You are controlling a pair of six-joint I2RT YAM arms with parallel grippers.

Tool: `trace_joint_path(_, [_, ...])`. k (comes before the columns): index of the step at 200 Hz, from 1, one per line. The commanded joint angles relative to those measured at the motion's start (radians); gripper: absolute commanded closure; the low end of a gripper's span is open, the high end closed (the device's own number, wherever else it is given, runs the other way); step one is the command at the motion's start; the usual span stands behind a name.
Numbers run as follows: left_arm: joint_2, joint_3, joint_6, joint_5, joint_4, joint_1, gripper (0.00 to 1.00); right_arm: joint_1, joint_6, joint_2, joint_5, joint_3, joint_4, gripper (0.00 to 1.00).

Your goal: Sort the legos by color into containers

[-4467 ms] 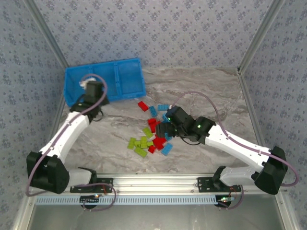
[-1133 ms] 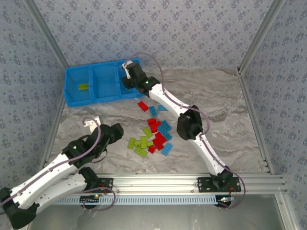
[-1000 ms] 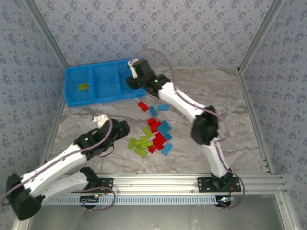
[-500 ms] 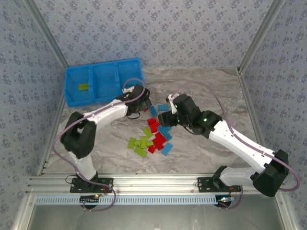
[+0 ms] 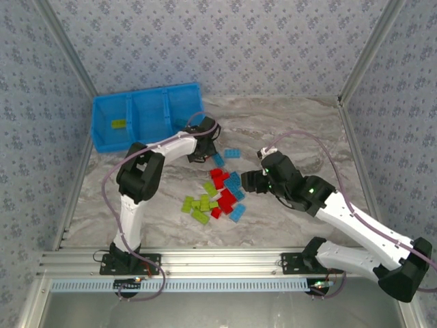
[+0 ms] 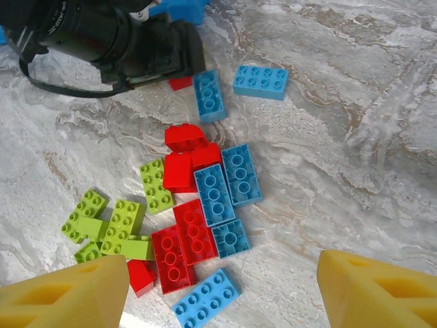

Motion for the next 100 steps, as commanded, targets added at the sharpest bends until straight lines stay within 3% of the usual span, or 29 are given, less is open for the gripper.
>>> trace_joint_path(1, [-0.043,-0.042,0.022,0.013,-0.036,0.004,0.44,0.008,0.038,-0.015,0.045,-0.005,-0.03,0.24])
trace_joint_path(30, [-0.13,-0.15,0.021,0.043,0.002,0.004,0.61,0.012,0.045,-0.001,0.042,0.011,-0.023,0.24])
trace_joint_path(59, [-0.324,-0.251,0.058,0.055,0.025,0.0,0.72,0.032,0.05,0.014,0.046,0.029,-0.015,0.23])
trace_joint_path(100, [-0.579,-0.255,0.192,-0.131,-0.015,0.021,0.75,0.055,0.05,0.031,0.06,0.045,-0.001,0.23])
